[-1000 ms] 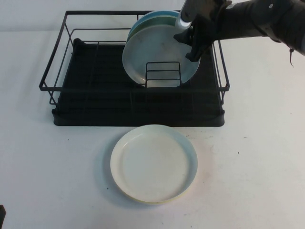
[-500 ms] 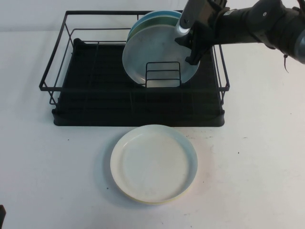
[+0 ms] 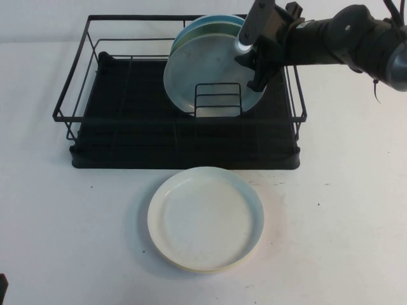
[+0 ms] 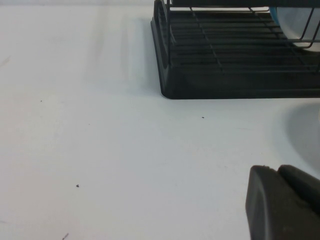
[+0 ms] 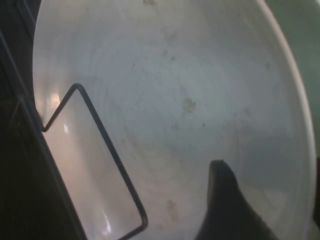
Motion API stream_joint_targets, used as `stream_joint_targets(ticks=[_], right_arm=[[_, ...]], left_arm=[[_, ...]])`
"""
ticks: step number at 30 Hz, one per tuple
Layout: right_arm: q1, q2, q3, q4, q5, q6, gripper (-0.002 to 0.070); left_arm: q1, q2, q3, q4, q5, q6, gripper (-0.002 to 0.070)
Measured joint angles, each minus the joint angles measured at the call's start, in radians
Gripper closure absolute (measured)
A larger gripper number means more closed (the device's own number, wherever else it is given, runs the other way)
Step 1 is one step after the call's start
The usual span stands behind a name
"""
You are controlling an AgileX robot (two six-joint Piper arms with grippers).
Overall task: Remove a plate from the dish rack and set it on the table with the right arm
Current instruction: Grasp the plate from the shelf
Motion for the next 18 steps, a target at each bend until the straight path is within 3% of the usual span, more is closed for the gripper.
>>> stream_joint_targets(ticks=[6,8,13,18], right_arm=[[0.000,0.015,0.000,0.017,-0.002,0.000,0.0376],[0.000,0.015,0.000,0.022,-0.002,0.000,0.0416],[0.000,0.015,0.000,0.047,0.010,0.000,0.0604],[0.000,-0.002,0.000,0.049,0.033,0.000,0.0610]], left_arm=[[0.000,0.000,0.000,0.000,0.000,0.000,0.0679],[0.000,0.000,0.000,0.000,0.000,0.000,0.0679],[0.000,0.000,0.000,0.000,0.000,0.000,0.0679],[0.000,0.000,0.000,0.000,0.000,0.000,0.0679]])
